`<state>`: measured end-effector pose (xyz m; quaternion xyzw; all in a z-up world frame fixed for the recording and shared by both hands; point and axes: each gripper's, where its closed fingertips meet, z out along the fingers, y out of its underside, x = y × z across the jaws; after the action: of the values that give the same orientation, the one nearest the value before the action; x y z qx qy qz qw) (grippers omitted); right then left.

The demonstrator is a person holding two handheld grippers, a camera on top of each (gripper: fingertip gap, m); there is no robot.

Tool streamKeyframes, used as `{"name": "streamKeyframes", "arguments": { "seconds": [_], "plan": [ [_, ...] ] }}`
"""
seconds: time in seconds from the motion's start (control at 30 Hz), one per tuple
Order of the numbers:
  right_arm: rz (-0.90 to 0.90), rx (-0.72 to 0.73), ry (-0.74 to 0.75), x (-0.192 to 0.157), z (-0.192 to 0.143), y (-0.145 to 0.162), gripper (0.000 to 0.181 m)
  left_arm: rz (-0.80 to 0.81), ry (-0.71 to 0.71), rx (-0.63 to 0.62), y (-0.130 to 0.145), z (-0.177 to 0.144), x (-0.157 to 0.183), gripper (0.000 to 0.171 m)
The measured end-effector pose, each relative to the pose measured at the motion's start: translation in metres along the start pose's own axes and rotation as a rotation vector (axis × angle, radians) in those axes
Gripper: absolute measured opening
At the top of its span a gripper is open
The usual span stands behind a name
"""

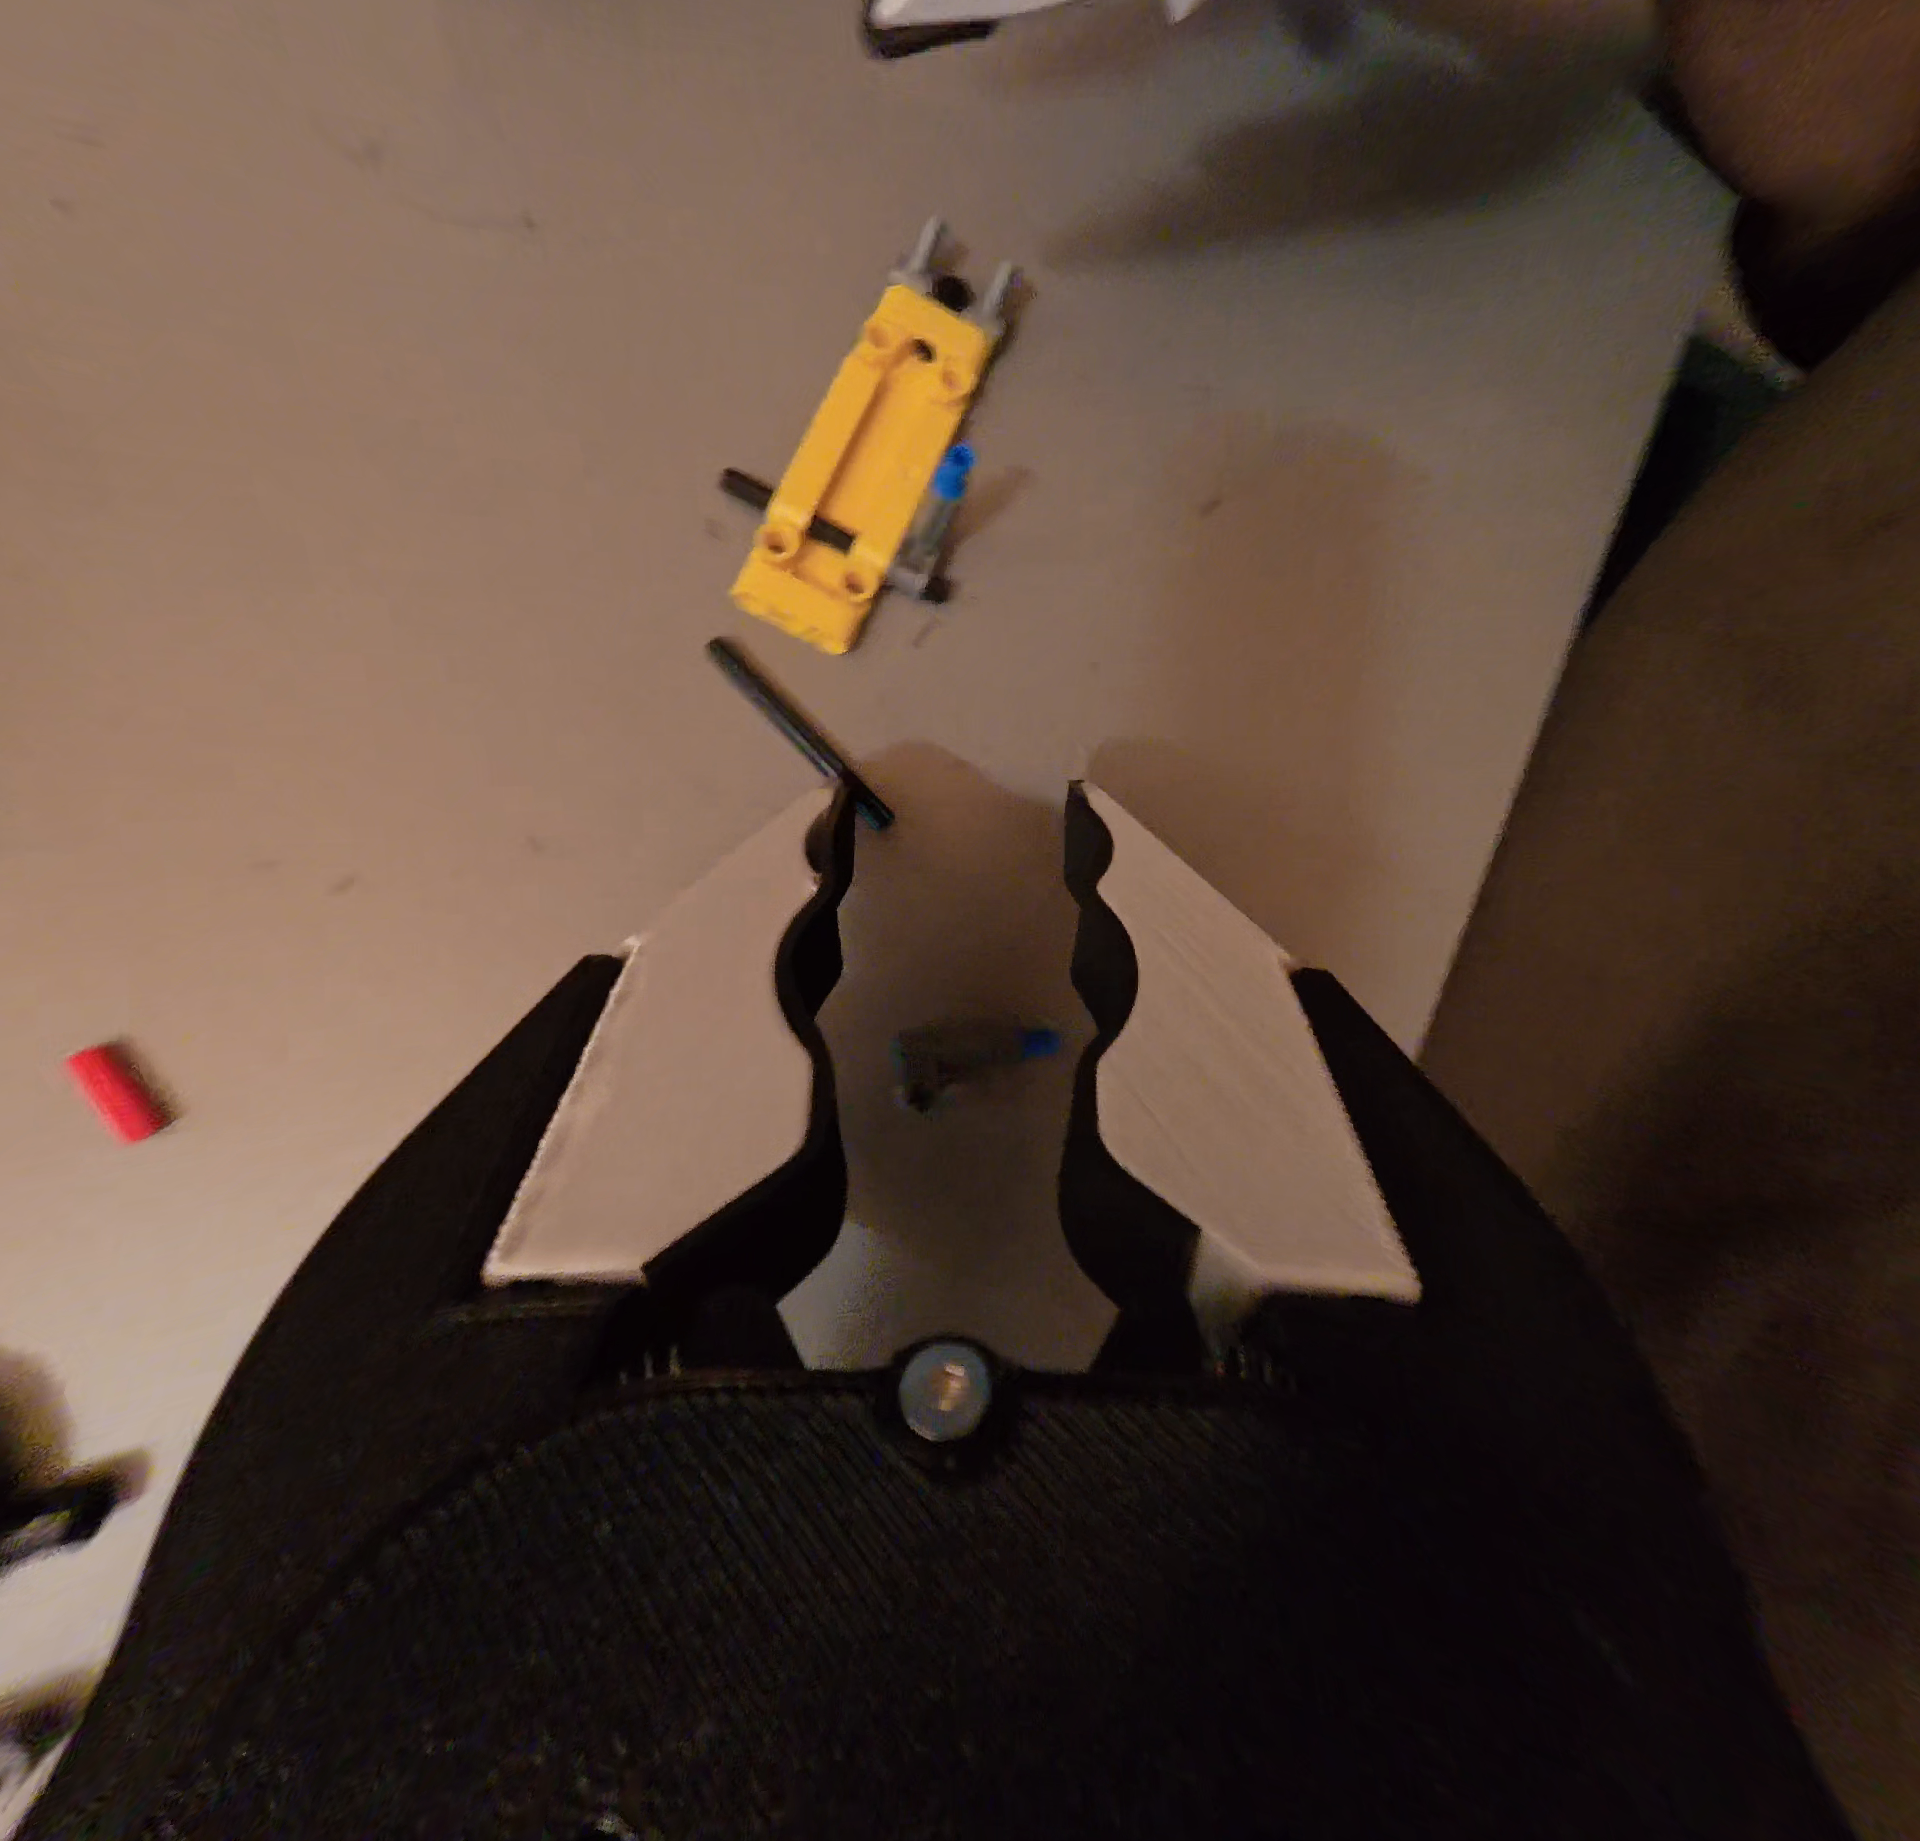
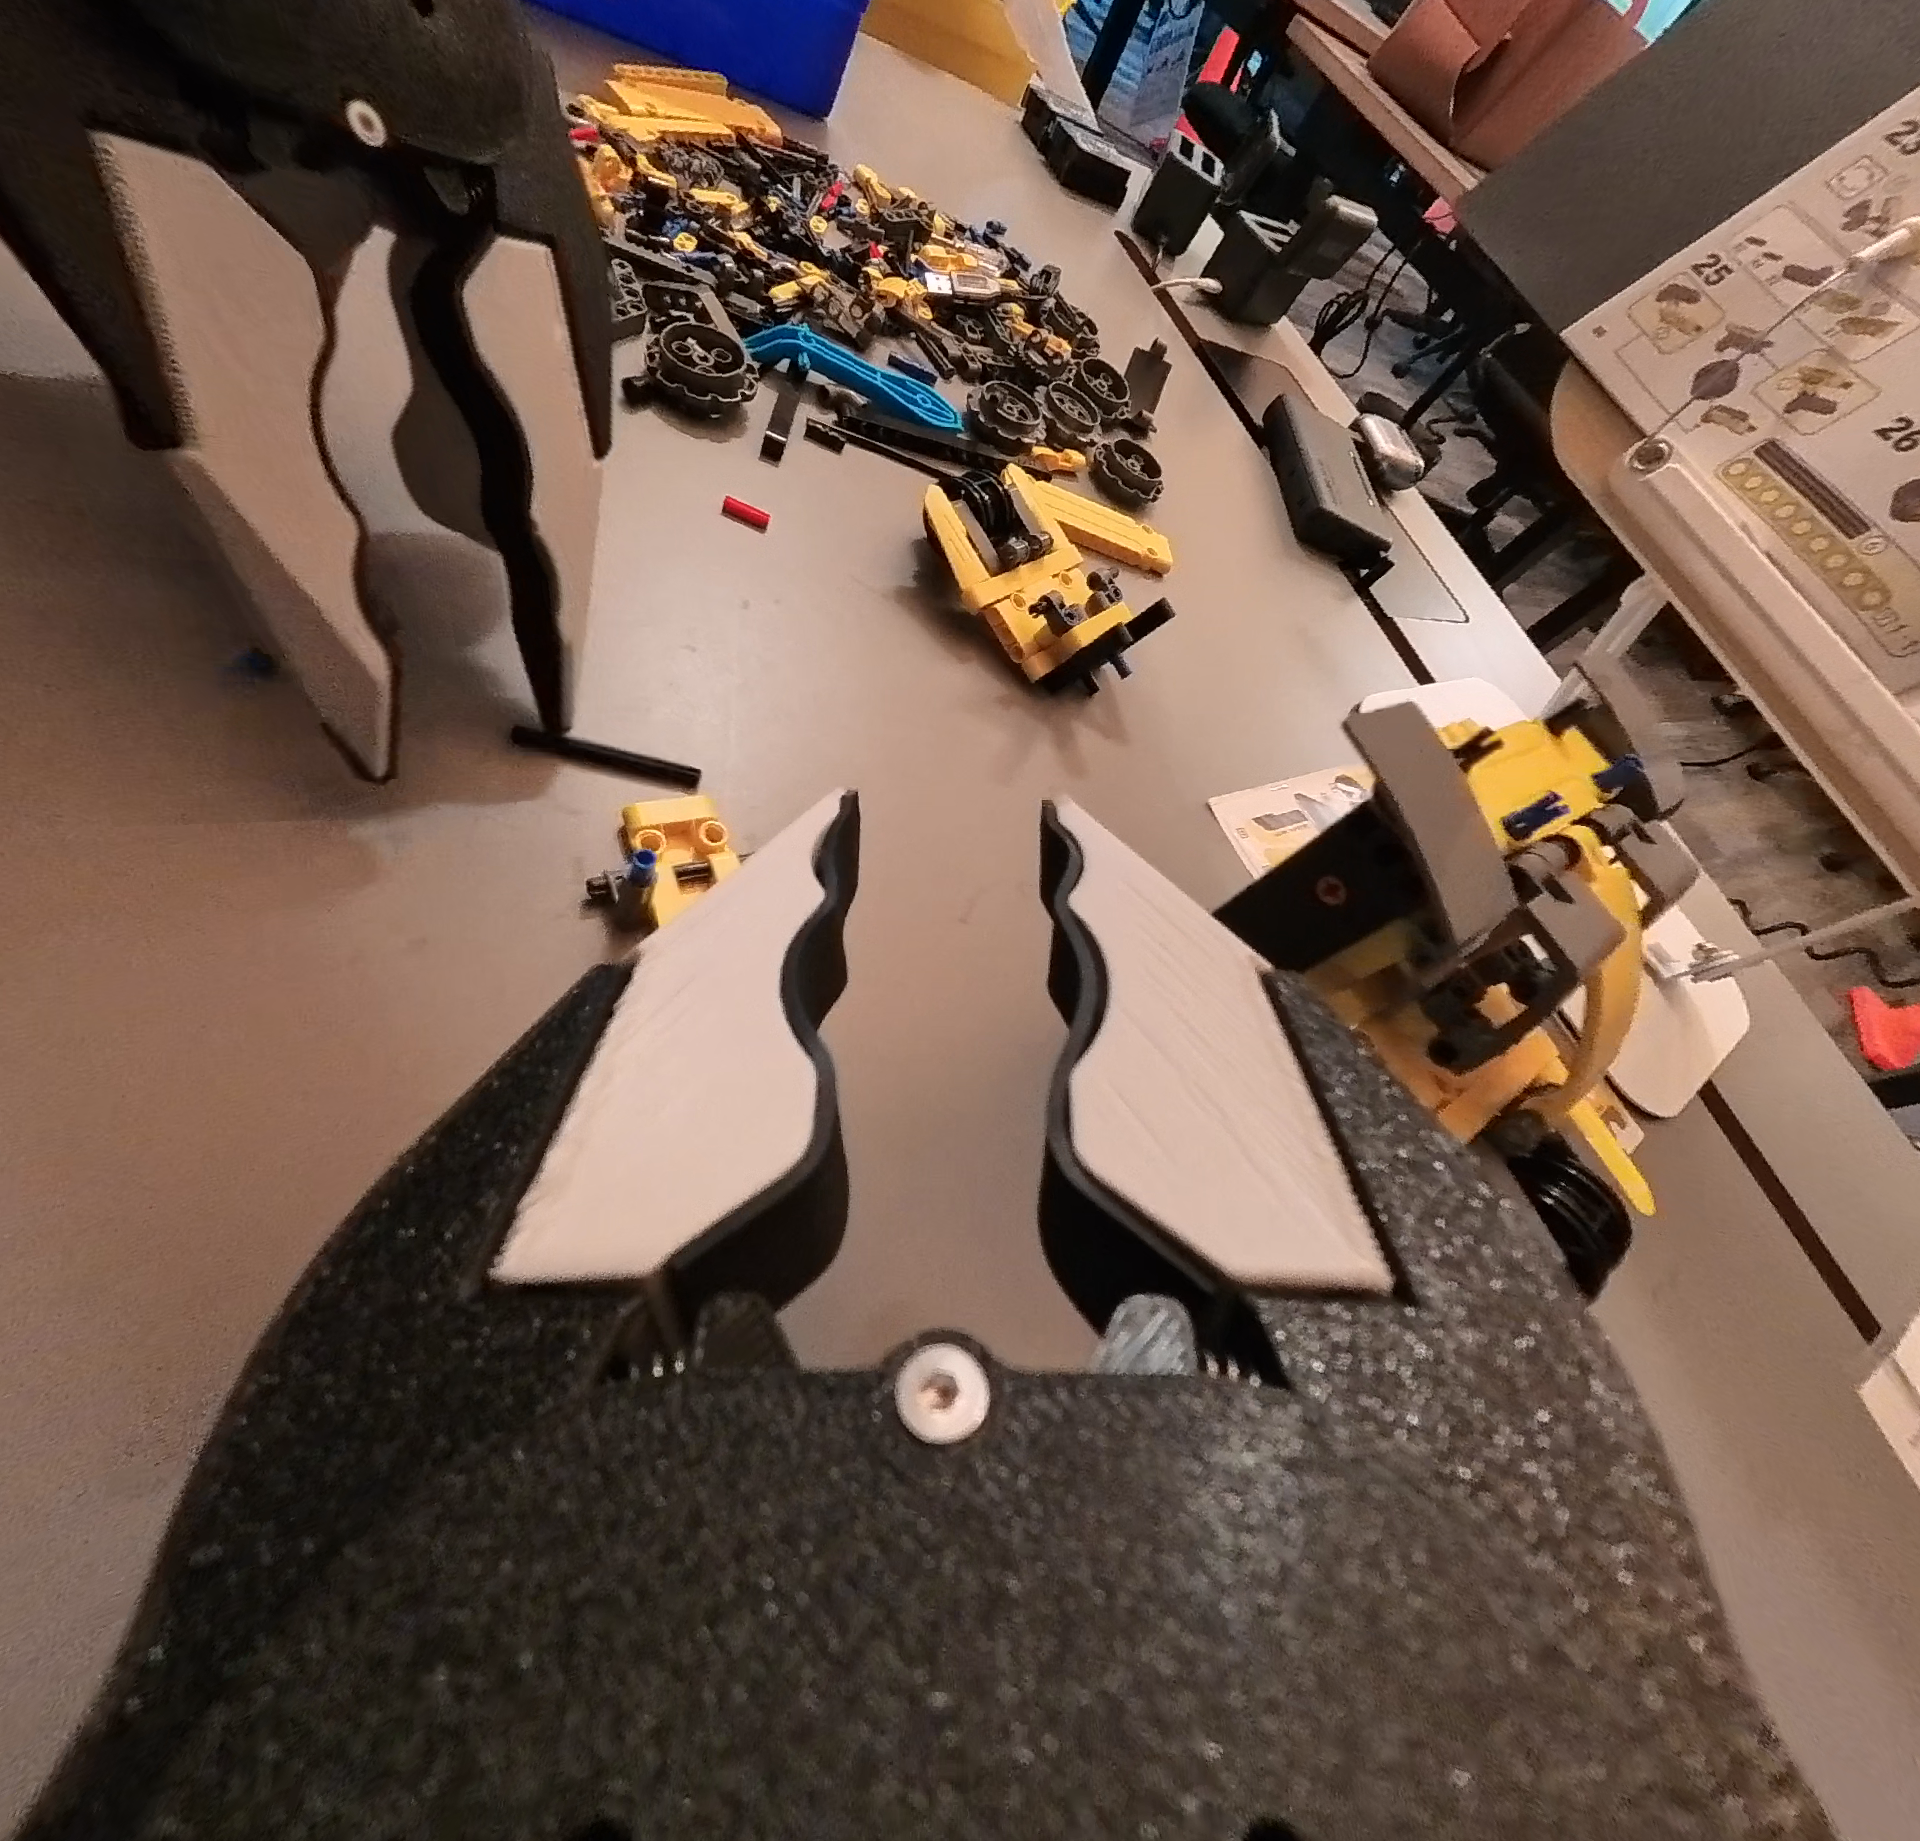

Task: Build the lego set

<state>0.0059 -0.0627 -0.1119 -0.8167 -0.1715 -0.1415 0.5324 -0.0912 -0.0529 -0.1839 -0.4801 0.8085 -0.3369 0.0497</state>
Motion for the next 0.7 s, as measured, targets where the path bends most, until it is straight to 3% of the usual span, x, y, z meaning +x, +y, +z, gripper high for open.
{"name": "streamKeyframes", "arguments": {
  "seconds": [0.1, 0.33, 0.47, 0.7],
  "plan": [
    [-0.008, -0.006, 0.001, -0.001, 0.001, 0.001, 0.034, 0.031, 0.043, 0.011, -0.005, 0.006, 0.01, 0.04],
    [-0.009, 0.0, 0.005, 0.0, 0.0, 0.0, 0.034, 0.187, -0.079, 0.07, -0.013, -0.002, -0.012, 0.047],
    [-0.01, -0.002, -0.002, -0.002, 0.001, 0.0, 0.034, 0.294, 0.07, 0.086, -0.014, 0.0, 0.001, 0.068],
    [-0.017, -0.008, 0.006, 0.0, 0.001, 0.001, 0.034, 0.344, 0.12, -0.004, -0.018, 0.007, -0.027, 0.062]
  ]
}}
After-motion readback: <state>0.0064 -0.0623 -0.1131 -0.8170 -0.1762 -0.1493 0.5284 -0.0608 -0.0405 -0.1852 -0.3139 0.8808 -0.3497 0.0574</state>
